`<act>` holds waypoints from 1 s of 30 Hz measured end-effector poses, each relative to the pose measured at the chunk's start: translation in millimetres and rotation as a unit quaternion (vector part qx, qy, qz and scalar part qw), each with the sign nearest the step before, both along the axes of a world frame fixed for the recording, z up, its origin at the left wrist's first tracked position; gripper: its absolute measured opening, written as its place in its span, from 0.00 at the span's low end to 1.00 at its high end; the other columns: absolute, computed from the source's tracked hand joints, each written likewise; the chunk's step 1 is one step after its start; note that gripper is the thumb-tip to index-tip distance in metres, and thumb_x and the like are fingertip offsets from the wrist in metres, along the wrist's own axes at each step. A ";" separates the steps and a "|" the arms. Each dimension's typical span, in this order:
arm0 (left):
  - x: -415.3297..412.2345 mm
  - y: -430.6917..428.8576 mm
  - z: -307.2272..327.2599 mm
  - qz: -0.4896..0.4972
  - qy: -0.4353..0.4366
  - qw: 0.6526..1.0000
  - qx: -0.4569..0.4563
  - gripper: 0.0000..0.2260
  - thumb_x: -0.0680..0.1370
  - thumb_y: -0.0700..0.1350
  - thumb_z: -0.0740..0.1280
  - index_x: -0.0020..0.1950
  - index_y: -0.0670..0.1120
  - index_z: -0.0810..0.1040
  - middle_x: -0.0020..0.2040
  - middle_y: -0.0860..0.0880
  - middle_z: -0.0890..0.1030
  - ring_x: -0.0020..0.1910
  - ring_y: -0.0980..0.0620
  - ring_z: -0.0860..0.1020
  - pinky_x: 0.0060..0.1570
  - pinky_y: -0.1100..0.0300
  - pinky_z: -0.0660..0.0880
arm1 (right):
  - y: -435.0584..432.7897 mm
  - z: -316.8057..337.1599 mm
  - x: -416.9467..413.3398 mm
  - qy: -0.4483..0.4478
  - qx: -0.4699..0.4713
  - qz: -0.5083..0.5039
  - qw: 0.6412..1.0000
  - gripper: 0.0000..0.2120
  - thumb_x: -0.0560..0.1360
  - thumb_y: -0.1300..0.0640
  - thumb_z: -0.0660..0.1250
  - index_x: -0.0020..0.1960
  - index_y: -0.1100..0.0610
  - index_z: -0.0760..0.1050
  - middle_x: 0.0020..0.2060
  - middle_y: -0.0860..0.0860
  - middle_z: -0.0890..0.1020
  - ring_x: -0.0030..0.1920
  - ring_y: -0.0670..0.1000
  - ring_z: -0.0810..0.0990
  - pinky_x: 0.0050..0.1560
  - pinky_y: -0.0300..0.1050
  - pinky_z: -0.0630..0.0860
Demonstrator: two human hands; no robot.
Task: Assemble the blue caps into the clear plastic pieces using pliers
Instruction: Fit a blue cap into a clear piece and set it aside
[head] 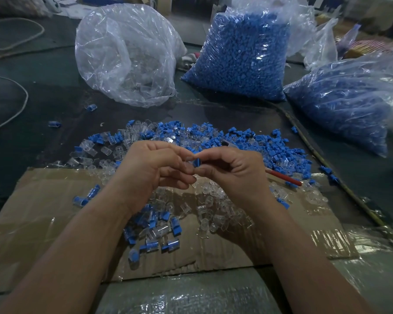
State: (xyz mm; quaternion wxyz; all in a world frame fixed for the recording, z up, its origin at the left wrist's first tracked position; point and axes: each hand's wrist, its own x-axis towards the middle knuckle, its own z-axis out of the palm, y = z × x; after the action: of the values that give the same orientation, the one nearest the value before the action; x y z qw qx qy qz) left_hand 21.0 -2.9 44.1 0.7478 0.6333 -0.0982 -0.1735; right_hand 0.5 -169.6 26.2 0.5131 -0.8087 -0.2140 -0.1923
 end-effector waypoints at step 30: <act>2.9 -1.7 -7.6 0.031 -0.005 0.999 0.027 0.04 0.63 0.37 0.70 0.35 0.40 0.79 0.30 0.44 0.81 0.28 0.51 0.80 0.28 0.63 0.76 | -16.3 15.4 -1.2 0.134 -0.135 -0.101 0.977 0.27 0.61 0.40 0.67 0.57 0.51 0.77 0.45 0.36 0.78 0.45 0.32 0.76 0.45 0.26 0.73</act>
State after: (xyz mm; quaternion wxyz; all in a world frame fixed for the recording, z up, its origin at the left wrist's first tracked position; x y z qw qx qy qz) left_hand 23.9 -4.6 36.5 0.7346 0.6572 -0.0780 -0.1497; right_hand -0.7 -185.9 41.6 0.4013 -0.9062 -0.0843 -0.1030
